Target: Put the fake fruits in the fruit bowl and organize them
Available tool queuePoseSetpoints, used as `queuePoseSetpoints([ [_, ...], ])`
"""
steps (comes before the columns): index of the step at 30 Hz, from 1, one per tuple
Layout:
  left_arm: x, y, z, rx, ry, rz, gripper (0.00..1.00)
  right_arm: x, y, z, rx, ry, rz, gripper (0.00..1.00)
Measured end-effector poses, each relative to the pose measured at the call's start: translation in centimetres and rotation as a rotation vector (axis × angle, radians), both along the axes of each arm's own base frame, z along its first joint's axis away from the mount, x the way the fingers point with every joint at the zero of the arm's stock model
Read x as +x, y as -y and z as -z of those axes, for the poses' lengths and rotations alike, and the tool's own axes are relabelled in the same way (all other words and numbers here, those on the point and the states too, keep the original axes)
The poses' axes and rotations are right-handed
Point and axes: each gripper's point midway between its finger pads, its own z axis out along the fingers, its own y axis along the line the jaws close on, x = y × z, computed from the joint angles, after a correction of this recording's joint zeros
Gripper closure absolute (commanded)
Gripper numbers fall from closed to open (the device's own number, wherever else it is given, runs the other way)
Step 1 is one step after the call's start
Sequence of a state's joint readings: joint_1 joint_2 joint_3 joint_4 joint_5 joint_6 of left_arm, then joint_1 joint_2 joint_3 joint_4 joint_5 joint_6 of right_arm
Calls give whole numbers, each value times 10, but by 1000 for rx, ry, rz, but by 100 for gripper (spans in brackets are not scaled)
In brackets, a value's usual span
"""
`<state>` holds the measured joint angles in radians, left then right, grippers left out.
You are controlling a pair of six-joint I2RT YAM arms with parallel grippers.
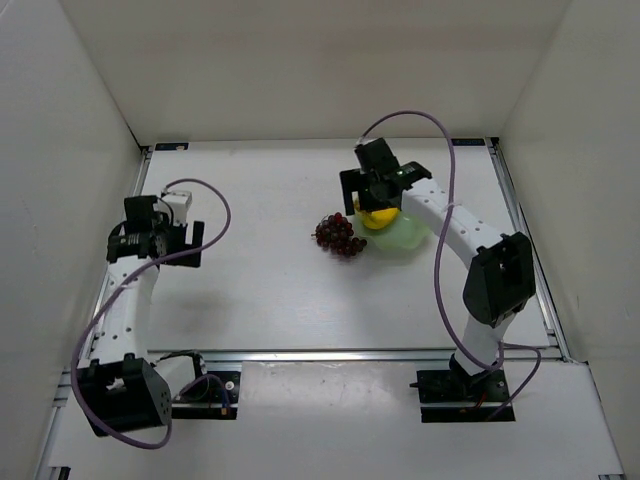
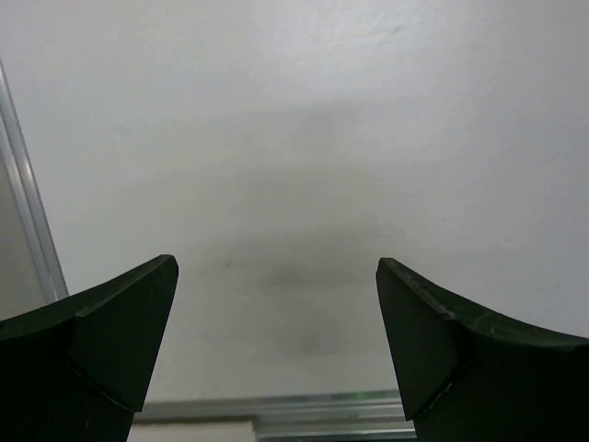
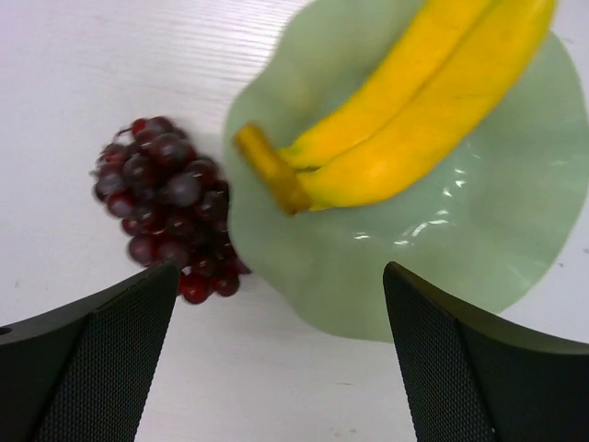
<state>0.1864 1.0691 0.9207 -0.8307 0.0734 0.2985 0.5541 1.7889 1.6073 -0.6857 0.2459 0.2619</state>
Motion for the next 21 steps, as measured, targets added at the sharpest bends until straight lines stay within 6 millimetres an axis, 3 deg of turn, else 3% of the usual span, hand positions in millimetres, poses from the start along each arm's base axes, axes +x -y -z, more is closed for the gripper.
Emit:
queuePoseSetpoints([
  [3,31,25,-23,-53,38,94,0,-17,-32,-3,3,12,-108,5],
  [7,47,69,-22,-102,-8,230,0,-40,-67,2,3,-1,-217,5],
  [11,37,119,-7,-113,-99,392,0,-40,-83,18,-6,-31,-236,5],
  [15,17,157,-1,-99,-147,545,0,-31,-88,52,-44,-89,-202,5],
  [21,3,175,3,-83,-173,632,0,-34,-77,102,-132,-188,-164,5],
])
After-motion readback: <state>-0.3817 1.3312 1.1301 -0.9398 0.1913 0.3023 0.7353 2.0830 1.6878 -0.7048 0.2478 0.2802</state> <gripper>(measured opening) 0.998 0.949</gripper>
